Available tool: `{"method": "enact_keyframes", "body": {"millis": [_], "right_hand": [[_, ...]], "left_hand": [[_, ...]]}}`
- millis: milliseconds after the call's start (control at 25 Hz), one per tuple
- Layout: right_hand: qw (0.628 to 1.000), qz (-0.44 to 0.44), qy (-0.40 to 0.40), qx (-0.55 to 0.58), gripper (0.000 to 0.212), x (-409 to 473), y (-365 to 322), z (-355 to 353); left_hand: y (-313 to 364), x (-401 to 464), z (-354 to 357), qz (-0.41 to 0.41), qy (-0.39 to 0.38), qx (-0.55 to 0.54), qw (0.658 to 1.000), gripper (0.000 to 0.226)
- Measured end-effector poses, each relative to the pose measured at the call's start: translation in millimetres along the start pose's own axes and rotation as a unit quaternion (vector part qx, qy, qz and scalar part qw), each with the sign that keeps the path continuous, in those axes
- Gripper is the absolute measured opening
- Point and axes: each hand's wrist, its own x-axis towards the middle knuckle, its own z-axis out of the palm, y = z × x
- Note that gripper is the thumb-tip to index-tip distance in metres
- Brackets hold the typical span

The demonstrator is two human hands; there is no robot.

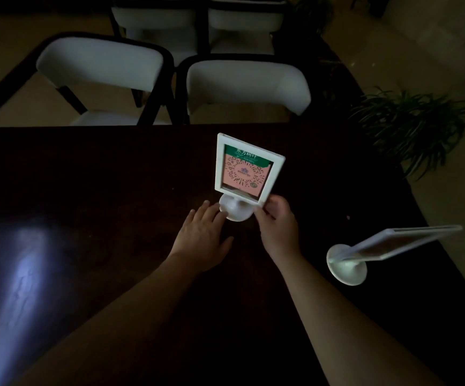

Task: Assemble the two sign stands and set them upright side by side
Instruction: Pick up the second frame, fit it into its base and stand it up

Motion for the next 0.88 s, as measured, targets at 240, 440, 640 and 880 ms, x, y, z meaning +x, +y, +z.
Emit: {"method": "enact_keyframes", "body": {"millis": [240, 440, 640, 880], "right_hand": [[0.941, -0.151, -0.120, -0.277, 0.041, -13.7, 31.3, 10.2], [0.892, -0.188, -0.201, -0.358, 0.063, -12.3, 40.6, 15.3], [0.898, -0.178, -0.186, -0.357, 0.062, -38.3, 47.0, 5.2], [0.898, -0.148, -0.187, -0.370, 0.061, -79.4, 49.3, -18.4]], "left_hand": [[-5.1, 11.3, 10.9, 0.016, -0.053, 0.012, 0.998, 0.093], [3.1, 3.1, 20.8, 0.020, -0.069, 0.012, 0.997, 0.093], [16.6, -19.8, 23.1, 0.036, -0.067, -0.001, 0.997, 0.094], [42.6, -53.1, 28.4, 0.055, -0.086, -0.001, 0.995, 0.092]]}}
